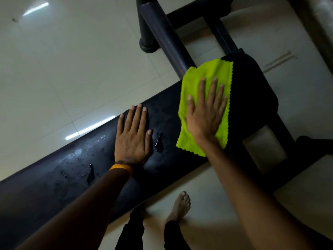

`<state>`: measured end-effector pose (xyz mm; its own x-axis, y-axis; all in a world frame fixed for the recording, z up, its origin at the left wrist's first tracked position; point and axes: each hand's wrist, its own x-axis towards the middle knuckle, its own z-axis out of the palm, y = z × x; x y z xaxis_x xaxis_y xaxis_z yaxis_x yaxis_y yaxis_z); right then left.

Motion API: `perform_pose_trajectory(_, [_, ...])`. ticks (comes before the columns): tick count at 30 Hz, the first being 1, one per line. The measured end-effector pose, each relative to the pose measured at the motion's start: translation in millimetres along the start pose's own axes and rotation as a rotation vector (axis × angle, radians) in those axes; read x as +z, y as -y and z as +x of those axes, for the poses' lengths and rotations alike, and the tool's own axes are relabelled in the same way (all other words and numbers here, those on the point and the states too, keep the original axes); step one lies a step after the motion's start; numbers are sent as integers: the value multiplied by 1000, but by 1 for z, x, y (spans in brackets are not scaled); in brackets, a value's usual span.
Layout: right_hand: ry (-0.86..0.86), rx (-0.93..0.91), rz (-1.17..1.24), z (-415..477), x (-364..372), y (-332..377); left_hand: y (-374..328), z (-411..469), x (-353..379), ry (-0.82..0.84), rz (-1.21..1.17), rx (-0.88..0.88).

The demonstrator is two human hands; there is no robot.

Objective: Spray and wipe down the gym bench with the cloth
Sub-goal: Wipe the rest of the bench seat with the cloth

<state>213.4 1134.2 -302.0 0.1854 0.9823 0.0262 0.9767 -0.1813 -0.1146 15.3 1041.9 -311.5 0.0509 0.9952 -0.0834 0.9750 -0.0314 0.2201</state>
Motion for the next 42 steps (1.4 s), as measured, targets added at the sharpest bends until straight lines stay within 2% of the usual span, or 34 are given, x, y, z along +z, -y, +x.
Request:
perform_pose_trajectory(4, [150, -245, -18, -99, -10, 16, -1, 0, -1, -12, -2, -3])
perform_pose_trajectory(8, [179, -602, -18, -18, 0, 18, -1, 0, 0, -23, -18, 3])
perform_pose_trajectory(9, [178, -632, -27, 10, 2, 21, 0, 0, 0, -23, -14, 4])
perform_pose_trajectory(11, [170, -571, -37, 44, 7, 26, 0, 0, 1, -21, -7, 10])
perform_pose_trajectory(13, [149, -487, -35, 33, 6, 23, 1, 0, 1, -12, -2, 10])
perform_pose_trajectory(16, [131, -394, -2, -37, -10, -10, 1, -1, 0, -1, 1, 6])
perform_pose_trajectory(21, [215, -258, 43, -141, -28, -70, -1, -2, -1, 0, 19, 1])
perform_pose_trajectory(25, [200, -208, -47, -108, -26, -47, -4, -2, -1, 17, 31, -12])
perform_pose_trajectory(32, [167, -219, -114, -71, -26, -16, -3, -1, -2, 8, 18, -7])
perform_pose_trajectory(34, [140, -278, -78, -67, -27, -15, -4, -1, -3, 7, 15, -11])
perform_pose_trajectory(37, [127, -470, -6, -55, -19, -13, -5, -1, -5, 5, 5, -19])
perform_pose_trajectory(42, [183, -505, 24, -35, -9, -20, -3, 5, -14, 1, -67, -3])
